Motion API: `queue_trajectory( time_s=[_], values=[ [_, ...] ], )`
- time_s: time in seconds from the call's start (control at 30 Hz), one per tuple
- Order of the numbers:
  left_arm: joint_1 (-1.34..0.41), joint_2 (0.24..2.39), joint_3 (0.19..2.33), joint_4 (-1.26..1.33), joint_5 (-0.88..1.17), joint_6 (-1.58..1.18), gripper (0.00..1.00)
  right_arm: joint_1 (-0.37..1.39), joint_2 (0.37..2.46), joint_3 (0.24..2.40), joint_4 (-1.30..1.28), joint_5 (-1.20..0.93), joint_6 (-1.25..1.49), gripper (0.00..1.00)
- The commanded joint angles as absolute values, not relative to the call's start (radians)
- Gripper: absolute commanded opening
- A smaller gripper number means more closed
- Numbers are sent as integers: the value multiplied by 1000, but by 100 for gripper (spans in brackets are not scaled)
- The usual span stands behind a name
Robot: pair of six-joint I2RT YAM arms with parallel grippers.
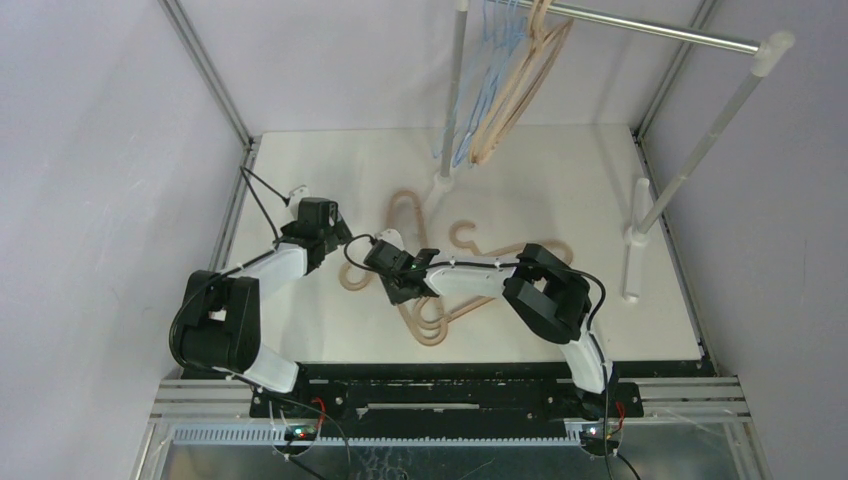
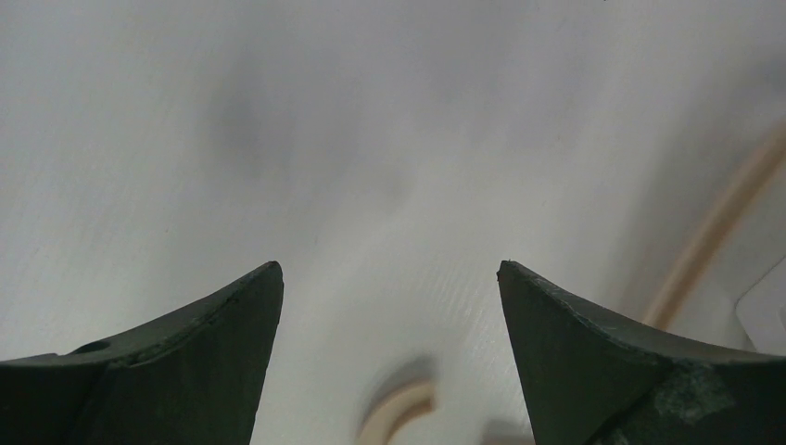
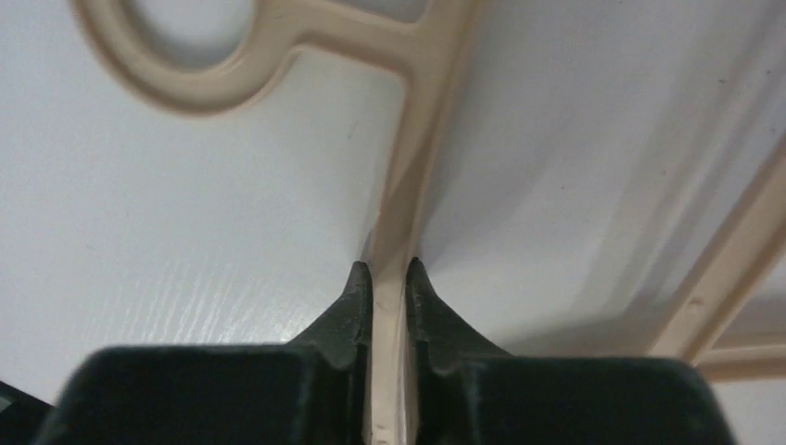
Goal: Organize the hangers
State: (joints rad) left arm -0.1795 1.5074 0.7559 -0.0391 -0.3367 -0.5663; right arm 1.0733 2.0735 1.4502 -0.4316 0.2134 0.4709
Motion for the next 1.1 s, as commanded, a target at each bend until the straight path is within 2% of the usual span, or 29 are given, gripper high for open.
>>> queue_trajectory(
  time_s=[0.0, 0.03, 0.23, 0.6, 0.87, 1.07],
  values=[
    [-172, 1473, 766, -12, -339, -549, 91, 1081, 2076, 1449, -445, 256, 479, 3],
    [-171, 1472, 763, -11, -339, -549, 91, 1079, 2066, 1441, -440, 266, 483, 0],
    [-171, 1455, 758, -13, -348, -548, 91, 1049, 1949, 1373, -420, 293, 481, 0],
    [-167, 1441, 754, -16, -357, -549, 91, 1033, 1593, 1223, -537, 271, 479, 0],
    [-166, 1459, 754, -2, -344, -552, 91, 1002, 1233, 985, -588, 277, 557, 0],
    [-166, 1476, 764, -3, -341, -552, 90, 974, 948, 922, -686, 295, 609, 0]
  ],
)
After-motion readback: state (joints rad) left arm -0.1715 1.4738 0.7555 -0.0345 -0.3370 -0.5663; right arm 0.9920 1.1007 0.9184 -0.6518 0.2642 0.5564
